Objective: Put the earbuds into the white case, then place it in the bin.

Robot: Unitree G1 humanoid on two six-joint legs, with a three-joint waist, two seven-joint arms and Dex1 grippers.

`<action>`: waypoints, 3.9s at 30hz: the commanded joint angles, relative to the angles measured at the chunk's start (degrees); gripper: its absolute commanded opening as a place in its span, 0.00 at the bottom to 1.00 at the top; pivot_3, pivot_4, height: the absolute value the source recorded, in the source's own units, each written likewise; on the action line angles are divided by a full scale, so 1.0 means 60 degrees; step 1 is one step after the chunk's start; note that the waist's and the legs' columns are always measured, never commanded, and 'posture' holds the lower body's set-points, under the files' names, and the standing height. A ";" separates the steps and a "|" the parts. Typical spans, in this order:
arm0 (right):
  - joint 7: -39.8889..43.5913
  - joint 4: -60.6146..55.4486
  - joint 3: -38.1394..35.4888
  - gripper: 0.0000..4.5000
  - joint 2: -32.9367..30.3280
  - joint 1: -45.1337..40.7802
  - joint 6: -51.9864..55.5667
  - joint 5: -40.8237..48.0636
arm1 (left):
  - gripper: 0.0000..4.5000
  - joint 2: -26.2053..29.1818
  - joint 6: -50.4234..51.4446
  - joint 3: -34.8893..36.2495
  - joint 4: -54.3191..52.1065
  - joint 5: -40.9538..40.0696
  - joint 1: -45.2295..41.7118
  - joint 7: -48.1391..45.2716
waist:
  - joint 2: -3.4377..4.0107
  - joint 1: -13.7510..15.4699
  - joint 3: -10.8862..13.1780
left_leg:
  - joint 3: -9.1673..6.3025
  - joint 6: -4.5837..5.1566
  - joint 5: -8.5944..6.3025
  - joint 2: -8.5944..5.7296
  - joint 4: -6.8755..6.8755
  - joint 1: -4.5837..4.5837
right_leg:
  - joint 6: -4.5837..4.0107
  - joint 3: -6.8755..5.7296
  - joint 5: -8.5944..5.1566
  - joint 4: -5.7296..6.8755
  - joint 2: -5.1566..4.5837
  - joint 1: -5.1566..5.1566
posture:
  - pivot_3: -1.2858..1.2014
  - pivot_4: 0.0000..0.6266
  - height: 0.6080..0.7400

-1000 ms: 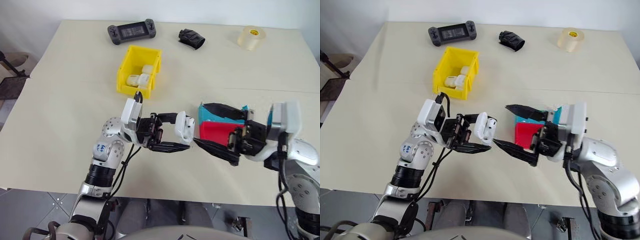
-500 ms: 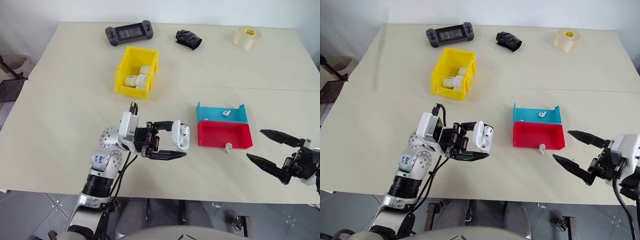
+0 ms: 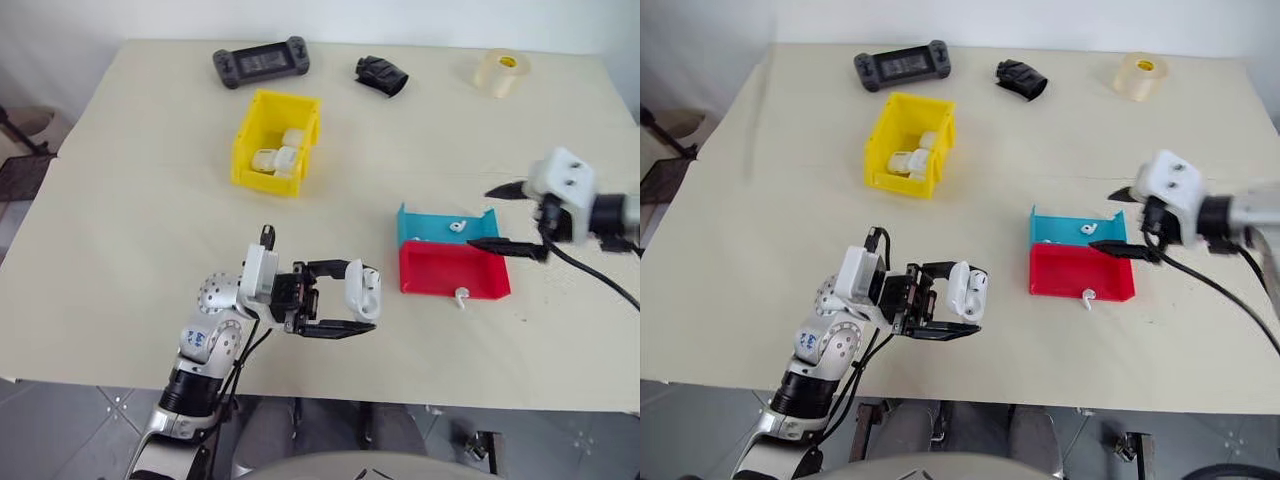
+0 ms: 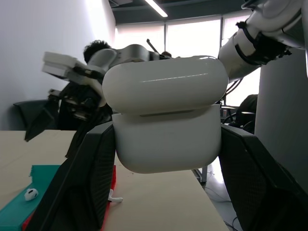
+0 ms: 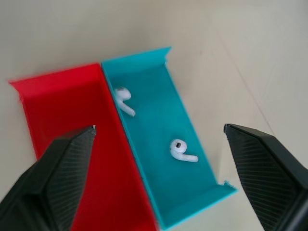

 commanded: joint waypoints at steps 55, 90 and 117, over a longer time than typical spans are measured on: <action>0.1130 1.0362 0.3581 0.63 0.3650 -0.5664 -0.9999 -0.7035 | 0.63 0.0073 -0.0738 0.0053 -0.0281 0.0066 0.0036 0.0823 | 0.0005 -0.0242 0.0003 | -0.0003 -0.0021 0.0004 0.0018 0.0006 0.0050 | -0.0002 -0.0009 0.0000 0.0106 0.0020 0.0008 | 0.52 0.24 1.00; 0.2401 0.8639 0.1116 0.12 0.3219 -0.5267 -0.7299 -0.4223 | 0.63 0.0136 -0.0625 0.0168 -0.0196 -0.0050 -0.0199 0.0992 | 0.0030 -0.0222 0.0019 | 0.0001 -0.0022 0.0004 0.0015 0.0009 0.0035 | -0.0002 -0.0004 0.0001 0.0111 0.0013 -0.0002 | 0.52 0.24 1.00; -1.0310 -0.7020 -0.8127 0.12 0.7500 0.2668 0.8372 1.3695 | 0.63 -0.0688 -0.0827 0.0523 0.2530 0.0107 -0.2656 0.0152 | 0.0042 0.0069 0.0024 | -0.0121 -0.0018 0.0019 -0.0032 0.0038 -0.0083 | -0.0015 -0.0095 0.0009 0.0153 -0.0020 -0.0054 | 0.52 0.24 1.00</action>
